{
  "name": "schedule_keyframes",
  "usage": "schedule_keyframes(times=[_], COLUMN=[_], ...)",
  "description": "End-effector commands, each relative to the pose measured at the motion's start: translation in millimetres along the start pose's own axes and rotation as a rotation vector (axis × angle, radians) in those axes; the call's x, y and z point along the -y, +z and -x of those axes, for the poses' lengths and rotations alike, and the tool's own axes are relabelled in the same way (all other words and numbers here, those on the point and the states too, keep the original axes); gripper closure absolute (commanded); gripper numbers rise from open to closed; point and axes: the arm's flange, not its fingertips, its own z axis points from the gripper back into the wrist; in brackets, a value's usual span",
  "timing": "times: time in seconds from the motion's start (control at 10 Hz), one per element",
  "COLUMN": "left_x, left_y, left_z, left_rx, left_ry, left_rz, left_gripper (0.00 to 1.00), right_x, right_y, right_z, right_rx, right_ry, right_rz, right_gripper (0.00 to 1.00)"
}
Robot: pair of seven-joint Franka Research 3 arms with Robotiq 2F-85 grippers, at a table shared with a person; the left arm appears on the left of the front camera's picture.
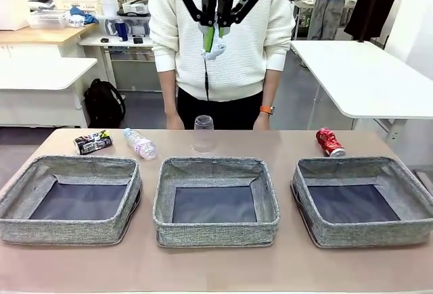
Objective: Sort the waste into the appropriate baskets.
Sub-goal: Pick up the waste item pointed out by the person, then place the picked waste into the Fabric basket indicated by the person.
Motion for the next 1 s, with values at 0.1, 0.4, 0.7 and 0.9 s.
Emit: schedule_keyframes(times=[0.1,0.4,0.7,0.9], left_x=[1.1,1.1,1.1,1.1], left_y=[-0.7,-0.7,-0.7,-0.7], left_z=[0.2,0.2,0.2,0.2], left_rx=[0.009,0.009,0.009,0.009], left_ry=[-0.019,-0.019,-0.019,-0.019], left_rz=[0.018,0.018,0.018,0.018], left_gripper=[0.00,0.00,0.00,0.00], right_x=[1.6,1.6,1.6,1.6], right_y=[-0.1,-0.1,-0.1,-0.1], right_z=[2.7,2.7,2.7,2.7], right_rx=[-0.007,-0.007,-0.007,-0.007], right_ry=[0.016,0.016,0.016,0.016], right_rz=[-0.006,-0.006,-0.006,-0.006], right_gripper=[0.91,0.91,0.91,0.91])
